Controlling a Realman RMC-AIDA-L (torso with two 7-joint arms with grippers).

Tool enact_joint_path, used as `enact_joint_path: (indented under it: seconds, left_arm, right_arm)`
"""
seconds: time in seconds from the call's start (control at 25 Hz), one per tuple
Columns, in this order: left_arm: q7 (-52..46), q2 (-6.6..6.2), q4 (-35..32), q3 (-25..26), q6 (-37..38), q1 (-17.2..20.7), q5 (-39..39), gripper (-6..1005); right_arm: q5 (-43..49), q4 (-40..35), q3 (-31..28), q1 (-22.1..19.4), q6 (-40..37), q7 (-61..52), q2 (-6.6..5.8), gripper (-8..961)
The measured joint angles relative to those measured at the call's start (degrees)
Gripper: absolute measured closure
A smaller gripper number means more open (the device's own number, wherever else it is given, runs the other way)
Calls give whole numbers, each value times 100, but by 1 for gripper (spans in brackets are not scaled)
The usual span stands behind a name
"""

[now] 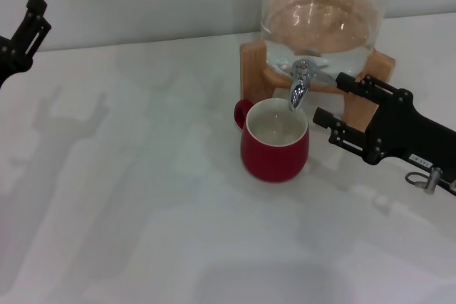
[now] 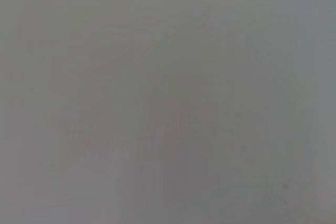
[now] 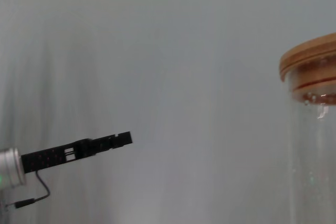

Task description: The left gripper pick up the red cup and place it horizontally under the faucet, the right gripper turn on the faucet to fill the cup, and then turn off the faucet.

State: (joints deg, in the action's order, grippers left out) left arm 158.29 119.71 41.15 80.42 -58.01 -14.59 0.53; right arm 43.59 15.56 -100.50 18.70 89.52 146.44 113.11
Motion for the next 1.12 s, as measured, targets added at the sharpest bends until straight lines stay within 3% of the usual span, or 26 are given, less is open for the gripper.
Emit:
enact_joint_path:
  seconds: [1.12]
  left_arm:
    - [0, -1, 7, 0, 0, 0, 0, 109]
  right_arm:
    - [10, -1, -34, 2, 25, 10, -28, 279]
